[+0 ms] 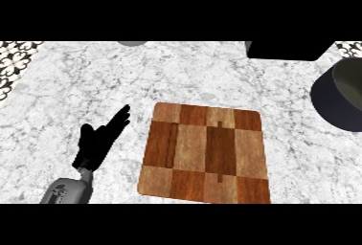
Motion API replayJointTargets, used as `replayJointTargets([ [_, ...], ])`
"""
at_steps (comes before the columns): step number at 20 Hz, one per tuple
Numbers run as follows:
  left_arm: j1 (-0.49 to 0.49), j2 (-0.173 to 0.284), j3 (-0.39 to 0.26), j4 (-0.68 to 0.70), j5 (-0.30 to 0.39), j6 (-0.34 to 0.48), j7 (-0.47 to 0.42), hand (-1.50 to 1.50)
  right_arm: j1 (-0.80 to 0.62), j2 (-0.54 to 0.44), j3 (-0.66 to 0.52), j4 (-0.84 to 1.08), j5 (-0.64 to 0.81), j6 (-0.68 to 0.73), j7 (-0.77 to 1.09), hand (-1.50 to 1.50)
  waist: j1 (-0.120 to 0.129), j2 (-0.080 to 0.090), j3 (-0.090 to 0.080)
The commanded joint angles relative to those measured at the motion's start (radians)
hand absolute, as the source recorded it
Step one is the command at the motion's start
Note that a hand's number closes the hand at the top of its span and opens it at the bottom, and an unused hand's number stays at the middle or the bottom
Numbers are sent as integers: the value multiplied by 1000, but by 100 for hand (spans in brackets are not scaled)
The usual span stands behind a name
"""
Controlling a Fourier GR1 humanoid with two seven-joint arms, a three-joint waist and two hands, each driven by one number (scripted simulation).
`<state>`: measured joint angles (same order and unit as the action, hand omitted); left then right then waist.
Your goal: Pick the cupcake from the cutting board and place it in the pot
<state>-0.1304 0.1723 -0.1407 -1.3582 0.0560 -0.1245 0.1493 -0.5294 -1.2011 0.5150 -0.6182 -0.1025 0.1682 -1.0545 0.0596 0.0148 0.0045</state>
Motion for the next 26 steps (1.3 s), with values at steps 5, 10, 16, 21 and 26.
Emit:
replayJointTargets([
  [5,-11,8,21,54,-4,-14,-34,0,-117,164,83,19,285,-363,29,150,-20,-4,-4],
  [10,4,-44,-26,13,-41,33,-5,0,-149,231,214,106,469,-274,198,150,-12,-4,-4],
  [16,26,-28,-1,14,-27,12,-30,0,-197,314,267,182,583,-190,321,-150,-30,-8,-4],
  [21,39,7,28,-7,-10,-2,-7,0,-153,404,93,127,333,-50,133,-150,-49,-13,-3],
  [26,45,4,34,-11,-5,0,-6,0,-155,399,-78,171,109,175,50,-150,-57,-14,-3],
])
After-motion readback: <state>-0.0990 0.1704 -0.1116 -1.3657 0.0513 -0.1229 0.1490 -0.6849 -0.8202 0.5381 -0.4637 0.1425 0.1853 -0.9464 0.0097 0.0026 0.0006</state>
